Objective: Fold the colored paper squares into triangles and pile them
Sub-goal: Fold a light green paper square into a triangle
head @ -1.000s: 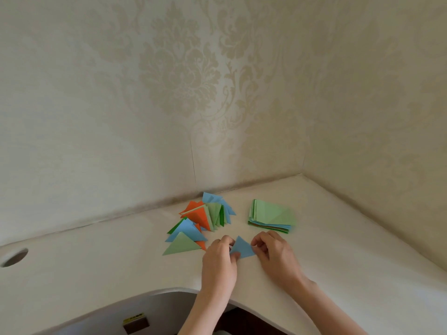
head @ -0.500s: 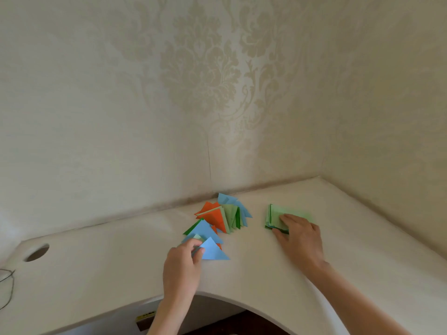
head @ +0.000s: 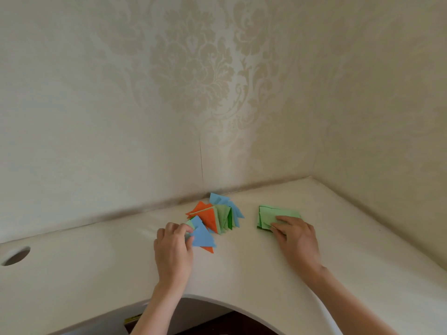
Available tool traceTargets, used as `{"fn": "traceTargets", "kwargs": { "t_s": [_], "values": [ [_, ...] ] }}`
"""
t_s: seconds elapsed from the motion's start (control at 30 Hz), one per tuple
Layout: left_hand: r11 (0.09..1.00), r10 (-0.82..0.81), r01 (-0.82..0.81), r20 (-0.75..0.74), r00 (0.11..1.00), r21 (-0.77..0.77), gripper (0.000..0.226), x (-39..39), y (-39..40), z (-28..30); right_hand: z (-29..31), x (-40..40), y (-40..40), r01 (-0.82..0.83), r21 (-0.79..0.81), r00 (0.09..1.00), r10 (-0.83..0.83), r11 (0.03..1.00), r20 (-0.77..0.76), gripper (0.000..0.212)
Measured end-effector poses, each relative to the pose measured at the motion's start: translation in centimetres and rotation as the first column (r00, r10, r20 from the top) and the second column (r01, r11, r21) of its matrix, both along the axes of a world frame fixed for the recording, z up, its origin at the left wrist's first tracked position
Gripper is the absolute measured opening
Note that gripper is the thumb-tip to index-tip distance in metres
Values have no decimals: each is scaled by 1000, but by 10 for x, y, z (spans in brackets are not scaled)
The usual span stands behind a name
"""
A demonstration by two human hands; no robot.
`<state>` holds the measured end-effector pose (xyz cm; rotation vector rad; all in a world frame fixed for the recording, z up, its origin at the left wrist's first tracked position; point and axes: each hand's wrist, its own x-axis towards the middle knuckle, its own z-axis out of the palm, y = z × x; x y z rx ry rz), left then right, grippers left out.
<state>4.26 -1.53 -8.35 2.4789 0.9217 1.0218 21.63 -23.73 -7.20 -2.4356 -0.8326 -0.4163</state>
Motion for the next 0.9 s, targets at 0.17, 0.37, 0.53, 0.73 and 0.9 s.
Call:
{"fn": "traceTargets", "kwargs": {
  "t_s": [0.17,0.37,0.53,0.73,0.9],
  "values": [
    [995,-86,89,59,995,-37,13,3,-16,2,8,-3,-10,-40,90,994,31,995,105,17],
    [956,-286,292,132,949,-22,11,8,-54,16,27,-49,-15,-309,73,874,253,948,415,19],
    [865,-476,490,130,870,-112,21,13,-74,12,-1,-62,-13,-376,-89,859,383,922,339,18],
    [785,-606,595,-12,795,-174,26,9,-79,1,-14,-58,-16,-424,-110,902,430,899,41,32],
    [786,-587,574,11,809,-230,24,10,-80,0,-2,-51,-23,-449,173,839,480,877,-257,28]
  ]
}}
